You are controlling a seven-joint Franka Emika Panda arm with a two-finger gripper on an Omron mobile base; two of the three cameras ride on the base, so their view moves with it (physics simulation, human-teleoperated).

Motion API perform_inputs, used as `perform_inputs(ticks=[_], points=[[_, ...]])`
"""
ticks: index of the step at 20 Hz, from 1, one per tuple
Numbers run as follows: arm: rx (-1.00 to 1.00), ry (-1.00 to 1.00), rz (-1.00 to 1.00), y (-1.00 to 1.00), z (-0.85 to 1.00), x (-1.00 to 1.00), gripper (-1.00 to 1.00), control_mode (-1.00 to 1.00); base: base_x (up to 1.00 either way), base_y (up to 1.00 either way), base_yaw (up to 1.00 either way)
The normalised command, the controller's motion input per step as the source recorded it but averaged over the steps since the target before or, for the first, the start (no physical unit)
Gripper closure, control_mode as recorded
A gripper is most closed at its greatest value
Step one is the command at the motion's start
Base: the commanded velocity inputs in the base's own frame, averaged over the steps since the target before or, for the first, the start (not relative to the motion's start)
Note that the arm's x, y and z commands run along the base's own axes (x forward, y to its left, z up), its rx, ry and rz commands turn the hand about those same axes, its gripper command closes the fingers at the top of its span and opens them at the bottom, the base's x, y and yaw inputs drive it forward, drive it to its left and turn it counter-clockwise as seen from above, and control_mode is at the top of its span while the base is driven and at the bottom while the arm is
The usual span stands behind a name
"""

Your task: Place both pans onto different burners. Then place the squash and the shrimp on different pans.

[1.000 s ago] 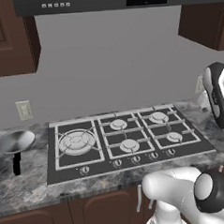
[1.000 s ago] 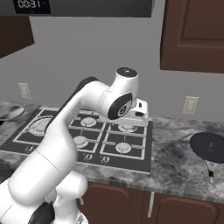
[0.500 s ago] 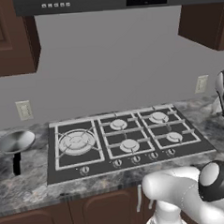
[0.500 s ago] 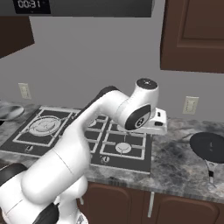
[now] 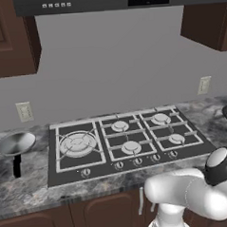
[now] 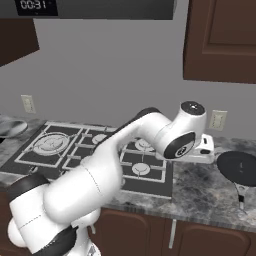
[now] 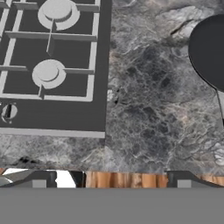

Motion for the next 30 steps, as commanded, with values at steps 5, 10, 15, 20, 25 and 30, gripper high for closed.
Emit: perform_inputs(ticks=[5, 10, 15, 20, 25, 30], points=[[-0.02, 0.00, 0.00, -0.61, -0.20, -0.01, -1.00, -1.00, 0.00, 0.00, 0.00], [-0.01, 0.00, -0.05, -0.46, -0.15, -0.01, -1.00, -1.00, 0.00, 0.00, 0.00], [0.00, 0.02, -0.02, -0.35, -0.07, 0.00, -1.00, -1.00, 0.00, 0.00, 0.00], [0.00, 0.02, 0.00, -0.27, -0.09, 0.01, -1.00, -1.00, 0.00, 0.00, 0.00], [0.00, 0.00, 0.00, -0.24, -0.18, 0.00, -1.00, -1.00, 0.00, 0.00, 0.00], [-0.02, 0.00, 0.00, -0.24, -0.32, 0.05, -1.00, -1.00, 0.00, 0.00, 0.00]])
